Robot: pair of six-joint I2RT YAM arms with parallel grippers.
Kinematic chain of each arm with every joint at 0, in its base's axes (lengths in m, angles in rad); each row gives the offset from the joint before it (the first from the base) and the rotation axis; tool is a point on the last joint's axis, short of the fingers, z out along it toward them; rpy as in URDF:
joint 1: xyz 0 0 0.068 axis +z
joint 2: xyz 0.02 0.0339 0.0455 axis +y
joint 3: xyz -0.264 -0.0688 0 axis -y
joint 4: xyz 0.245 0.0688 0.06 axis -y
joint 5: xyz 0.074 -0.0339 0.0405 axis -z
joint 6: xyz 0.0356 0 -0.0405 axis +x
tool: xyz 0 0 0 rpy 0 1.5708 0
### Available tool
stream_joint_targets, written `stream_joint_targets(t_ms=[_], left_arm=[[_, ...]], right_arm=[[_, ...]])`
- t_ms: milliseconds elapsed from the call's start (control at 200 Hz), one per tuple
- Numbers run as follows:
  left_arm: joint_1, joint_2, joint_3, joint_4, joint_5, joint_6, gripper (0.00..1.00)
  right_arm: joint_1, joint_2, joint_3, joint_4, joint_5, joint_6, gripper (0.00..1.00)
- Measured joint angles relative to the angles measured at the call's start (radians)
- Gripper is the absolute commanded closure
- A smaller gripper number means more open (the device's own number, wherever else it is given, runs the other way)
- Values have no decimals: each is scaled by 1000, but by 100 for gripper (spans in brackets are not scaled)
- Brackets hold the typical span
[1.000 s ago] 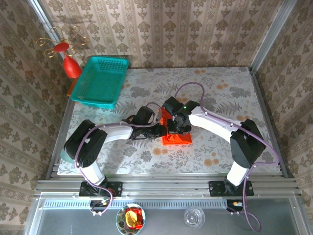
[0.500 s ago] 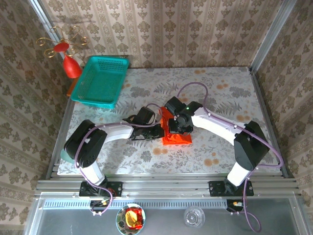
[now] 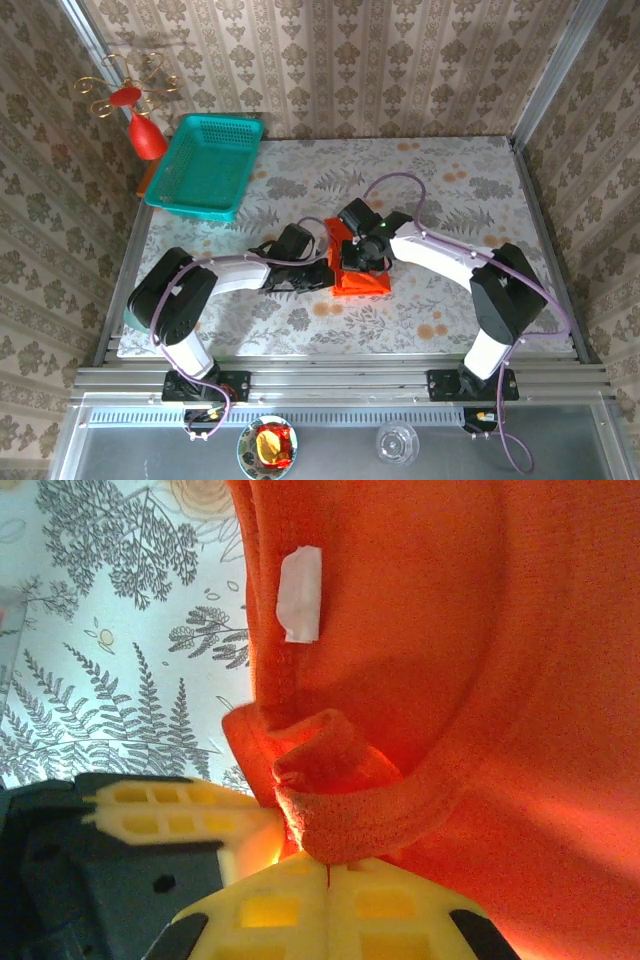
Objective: Fold the inside-out t-shirt
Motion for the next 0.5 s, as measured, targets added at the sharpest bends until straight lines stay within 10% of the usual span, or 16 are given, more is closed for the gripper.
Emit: stream_joint_targets(t_ms=[500], left_arm=[[34, -146, 34, -171, -66, 39, 78]], right_arm=[[-71, 43, -27, 80, -186, -8, 60]])
